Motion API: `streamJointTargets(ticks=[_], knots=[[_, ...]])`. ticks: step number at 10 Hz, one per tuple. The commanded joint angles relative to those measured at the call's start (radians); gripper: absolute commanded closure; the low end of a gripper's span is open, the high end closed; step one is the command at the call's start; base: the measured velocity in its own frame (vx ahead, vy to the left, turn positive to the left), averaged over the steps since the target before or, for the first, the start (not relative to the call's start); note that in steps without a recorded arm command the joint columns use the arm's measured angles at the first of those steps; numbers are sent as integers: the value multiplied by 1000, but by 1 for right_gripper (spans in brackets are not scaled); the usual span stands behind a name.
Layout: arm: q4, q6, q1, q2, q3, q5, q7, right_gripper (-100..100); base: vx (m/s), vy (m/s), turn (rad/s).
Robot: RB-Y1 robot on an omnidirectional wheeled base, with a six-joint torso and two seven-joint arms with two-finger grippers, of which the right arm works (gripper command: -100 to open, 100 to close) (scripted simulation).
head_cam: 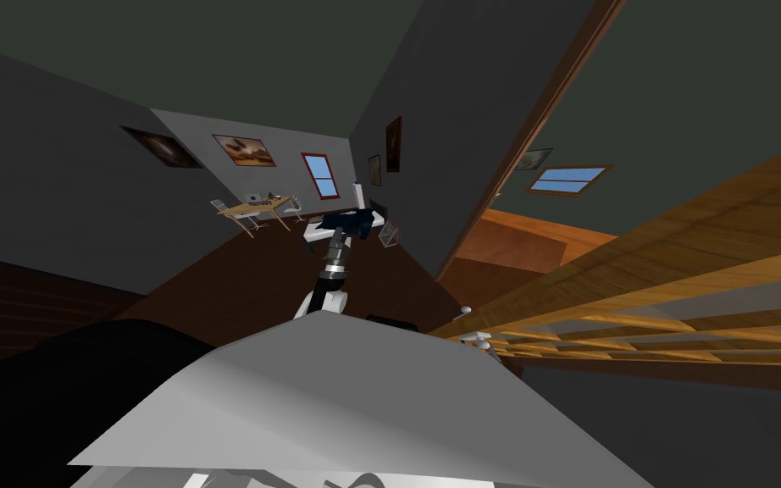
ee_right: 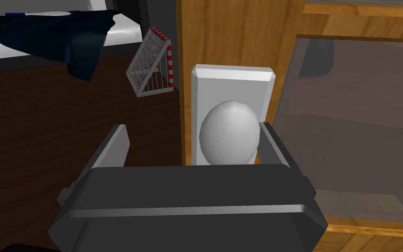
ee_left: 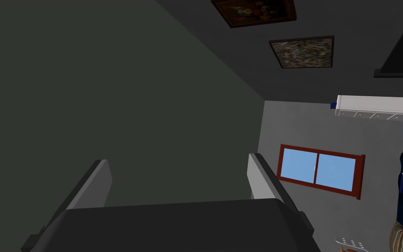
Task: Pull the door open
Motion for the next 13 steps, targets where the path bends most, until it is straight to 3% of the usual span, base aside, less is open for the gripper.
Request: streamJointTargets(ticks=[1,4,5,8,9,10,13], knots=[[41,-19,-11,41,18,15,-14,100,0,0,0],[30,-19,-11,41,18,15,-14,100,0,-5,-3],[58,-41,-8,48,27,21,-18,100,-10,-31,-7],[58,-41,-8,48,27,21,-18,100,-8,-10,-2],[83,-75,-3,57,40,29,-24,100,-22,-44,-30],[95,-75,-3,57,40,29,-24,100,-38,-44,-7],[58,-75,-3,57,40,29,-24,100,-13,-17,-3]])
